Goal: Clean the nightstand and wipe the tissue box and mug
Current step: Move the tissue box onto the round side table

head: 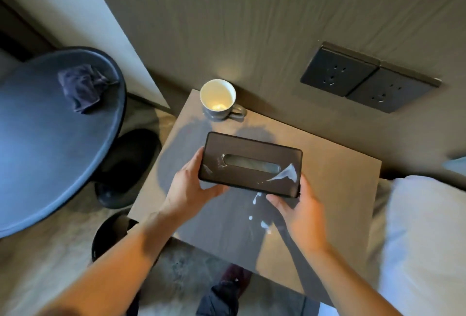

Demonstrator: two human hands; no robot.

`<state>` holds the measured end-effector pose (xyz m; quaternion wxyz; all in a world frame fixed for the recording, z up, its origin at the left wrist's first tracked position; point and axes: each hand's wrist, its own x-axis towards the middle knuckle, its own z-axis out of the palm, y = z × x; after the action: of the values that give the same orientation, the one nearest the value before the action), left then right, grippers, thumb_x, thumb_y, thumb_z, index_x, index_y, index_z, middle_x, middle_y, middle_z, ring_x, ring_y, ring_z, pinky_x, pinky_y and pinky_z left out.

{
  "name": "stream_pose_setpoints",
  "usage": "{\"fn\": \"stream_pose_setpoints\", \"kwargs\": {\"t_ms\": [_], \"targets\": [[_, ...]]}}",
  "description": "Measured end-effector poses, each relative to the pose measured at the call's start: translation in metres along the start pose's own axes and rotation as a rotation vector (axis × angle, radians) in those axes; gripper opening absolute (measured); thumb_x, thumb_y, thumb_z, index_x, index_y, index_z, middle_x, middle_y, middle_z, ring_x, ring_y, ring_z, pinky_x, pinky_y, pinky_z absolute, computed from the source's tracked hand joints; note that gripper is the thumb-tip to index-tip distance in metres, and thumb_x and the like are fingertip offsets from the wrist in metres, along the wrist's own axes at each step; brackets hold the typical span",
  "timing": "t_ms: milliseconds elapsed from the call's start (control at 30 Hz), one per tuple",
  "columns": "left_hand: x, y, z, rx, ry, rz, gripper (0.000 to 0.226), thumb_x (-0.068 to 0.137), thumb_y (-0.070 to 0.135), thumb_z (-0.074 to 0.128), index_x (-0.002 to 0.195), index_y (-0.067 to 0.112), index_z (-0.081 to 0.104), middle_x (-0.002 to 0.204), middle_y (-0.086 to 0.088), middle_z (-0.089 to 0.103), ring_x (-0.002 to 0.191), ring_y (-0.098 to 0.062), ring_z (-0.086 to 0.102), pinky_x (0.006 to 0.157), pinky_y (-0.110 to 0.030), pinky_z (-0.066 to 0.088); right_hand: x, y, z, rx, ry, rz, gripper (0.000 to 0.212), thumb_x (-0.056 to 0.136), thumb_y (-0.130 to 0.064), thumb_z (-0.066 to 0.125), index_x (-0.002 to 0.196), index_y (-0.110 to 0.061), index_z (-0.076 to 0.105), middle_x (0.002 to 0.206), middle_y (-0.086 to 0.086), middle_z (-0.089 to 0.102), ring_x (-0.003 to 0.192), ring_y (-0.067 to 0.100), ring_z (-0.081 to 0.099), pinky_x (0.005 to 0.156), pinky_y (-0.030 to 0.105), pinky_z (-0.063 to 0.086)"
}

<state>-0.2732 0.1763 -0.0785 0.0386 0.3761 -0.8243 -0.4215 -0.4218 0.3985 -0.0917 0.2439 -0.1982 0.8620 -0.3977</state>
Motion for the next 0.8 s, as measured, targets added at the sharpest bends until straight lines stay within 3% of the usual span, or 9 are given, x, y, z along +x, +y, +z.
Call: {"fn": "stream_pose_setpoints", "kwargs": {"t_ms": [67, 133, 233, 300, 533, 700, 800], "targets": [[-0.016, -0.019, -0.030, -0.023, 0.034, -0.028, 0.095, 0.072, 0.036, 0.092, 0.152, 0.028, 0.041, 0.120, 0.018, 0.060, 0.107, 0.001, 0.055, 0.085, 0.000, 0.037, -0.009, -0.026, 0.024, 0.000, -0.029, -0.033, 0.077, 0.073, -0.059, 0.076, 0.140, -0.029, 0.051, 0.125, -0.019, 0.069, 0.115, 0.001, 0.066, 0.093, 0.024, 0.058], [-0.028, -0.041, -0.060, -0.065, 0.064, -0.067, 0.100, 0.072, 0.033, 0.092, 0.155, 0.028, 0.037, 0.121, 0.020, 0.060, 0.106, 0.008, 0.052, 0.084, 0.004, 0.035, -0.016, -0.051, 0.051, 0.001, -0.056, -0.047, 0.076, 0.073, -0.058, 0.076, 0.139, -0.031, 0.051, 0.123, -0.021, 0.069, 0.113, 0.000, 0.065, 0.094, 0.025, 0.057], [-0.044, -0.076, -0.106, -0.088, 0.104, -0.097, 0.104, 0.072, 0.034, 0.092, 0.158, 0.031, 0.033, 0.126, 0.018, 0.062, 0.115, -0.002, 0.058, 0.096, -0.019, 0.047, -0.022, -0.084, 0.097, -0.010, -0.099, -0.063, 0.079, 0.072, -0.069, 0.072, 0.138, -0.034, 0.050, 0.125, -0.018, 0.069, 0.116, 0.007, 0.065, 0.095, 0.038, 0.058], [-0.052, -0.099, -0.138, -0.082, 0.127, -0.114, 0.103, 0.073, 0.034, 0.091, 0.157, 0.033, 0.033, 0.127, 0.015, 0.064, 0.115, -0.008, 0.061, 0.096, -0.029, 0.051, -0.026, -0.109, 0.128, -0.045, -0.111, -0.085, 0.080, 0.070, -0.073, 0.071, 0.137, -0.034, 0.049, 0.124, -0.016, 0.069, 0.113, 0.009, 0.066, 0.093, 0.040, 0.058], [-0.068, -0.183, -0.243, -0.091, 0.200, -0.177, 0.103, 0.071, 0.034, 0.092, 0.156, 0.033, 0.035, 0.130, 0.013, 0.066, 0.120, -0.011, 0.061, 0.102, -0.031, 0.050, -0.041, -0.195, 0.235, -0.093, -0.176, -0.109, 0.088, 0.072, -0.068, 0.072, 0.146, -0.029, 0.044, 0.137, -0.010, 0.064, 0.124, 0.011, 0.060, 0.102, 0.035, 0.052], [-0.071, -0.240, -0.304, -0.102, 0.244, -0.219, 0.102, 0.072, 0.033, 0.092, 0.157, 0.033, 0.035, 0.125, 0.018, 0.061, 0.115, -0.005, 0.055, 0.094, -0.023, 0.043, -0.045, -0.246, 0.308, -0.141, -0.227, -0.115, 0.100, 0.074, -0.064, 0.075, 0.155, -0.023, 0.034, 0.149, -0.004, 0.056, 0.135, 0.017, 0.053, 0.109, 0.040, 0.050], [-0.070, -0.271, -0.335, -0.116, 0.253, -0.228, 0.102, 0.073, 0.033, 0.091, 0.157, 0.032, 0.034, 0.132, 0.017, 0.060, 0.120, -0.004, 0.054, 0.101, -0.024, 0.044, -0.044, -0.270, 0.348, -0.165, -0.241, -0.115, 0.099, 0.076, -0.061, 0.077, 0.156, -0.021, 0.033, 0.150, -0.003, 0.054, 0.138, 0.017, 0.051, 0.112, 0.039, 0.047]]}}
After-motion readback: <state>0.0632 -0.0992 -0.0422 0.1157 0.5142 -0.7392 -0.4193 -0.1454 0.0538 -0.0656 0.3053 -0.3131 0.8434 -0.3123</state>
